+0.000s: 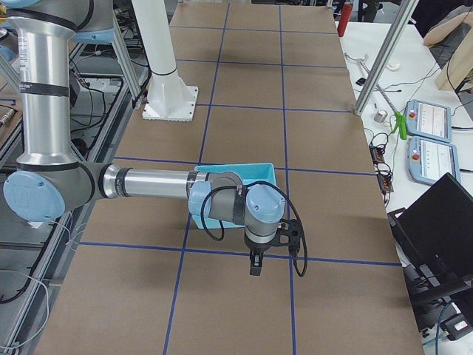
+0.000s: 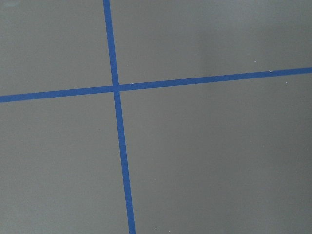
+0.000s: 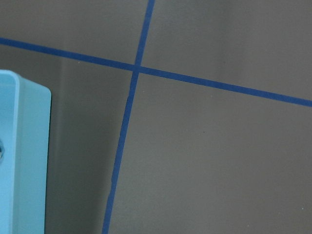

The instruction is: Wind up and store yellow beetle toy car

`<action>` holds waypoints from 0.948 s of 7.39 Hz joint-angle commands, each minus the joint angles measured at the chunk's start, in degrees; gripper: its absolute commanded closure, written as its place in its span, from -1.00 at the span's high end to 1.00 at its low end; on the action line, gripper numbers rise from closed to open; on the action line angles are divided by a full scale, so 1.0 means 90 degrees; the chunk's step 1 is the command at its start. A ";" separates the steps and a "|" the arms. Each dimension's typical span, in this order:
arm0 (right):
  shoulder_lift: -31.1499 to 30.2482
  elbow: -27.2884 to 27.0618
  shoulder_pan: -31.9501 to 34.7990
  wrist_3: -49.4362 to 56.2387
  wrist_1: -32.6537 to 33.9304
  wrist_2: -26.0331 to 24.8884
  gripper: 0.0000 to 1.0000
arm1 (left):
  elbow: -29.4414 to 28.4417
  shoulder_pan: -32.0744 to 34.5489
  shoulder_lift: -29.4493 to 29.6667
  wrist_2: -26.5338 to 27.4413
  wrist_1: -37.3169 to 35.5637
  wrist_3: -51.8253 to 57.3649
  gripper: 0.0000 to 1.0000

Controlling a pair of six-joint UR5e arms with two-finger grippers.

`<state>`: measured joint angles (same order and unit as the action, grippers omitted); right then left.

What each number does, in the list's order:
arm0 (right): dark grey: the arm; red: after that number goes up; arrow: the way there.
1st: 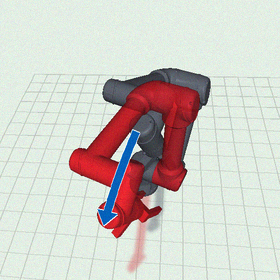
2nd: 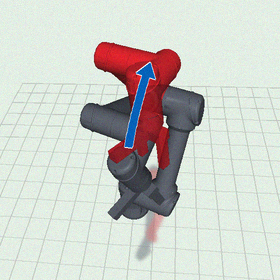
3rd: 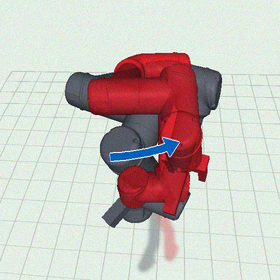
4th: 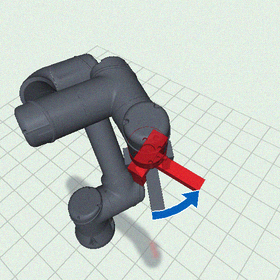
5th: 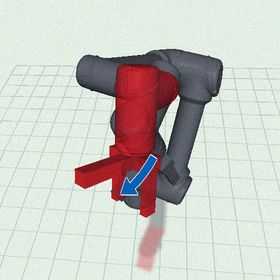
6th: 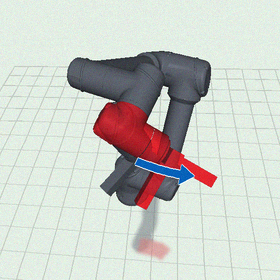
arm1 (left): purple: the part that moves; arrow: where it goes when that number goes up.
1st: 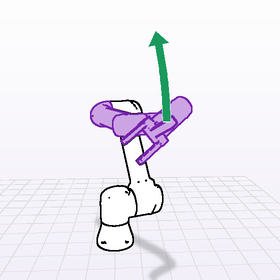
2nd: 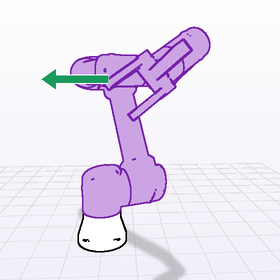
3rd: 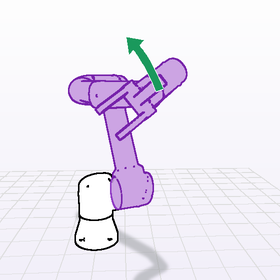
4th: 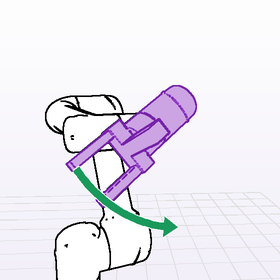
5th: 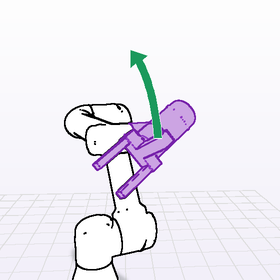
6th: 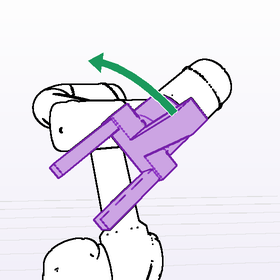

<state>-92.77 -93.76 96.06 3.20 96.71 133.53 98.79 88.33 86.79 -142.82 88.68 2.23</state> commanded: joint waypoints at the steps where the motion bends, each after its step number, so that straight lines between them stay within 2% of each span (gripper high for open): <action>1: -0.0014 -0.0041 0.0000 -0.0063 -0.0013 -0.0022 1.00 | 0.0000 0.0000 0.0015 0.0000 0.0000 -0.0013 1.00; 7: -0.0014 -0.0139 0.0000 -0.0043 -0.0013 -0.0022 1.00 | 0.0000 0.0000 -0.0005 0.0000 0.0000 -0.0023 1.00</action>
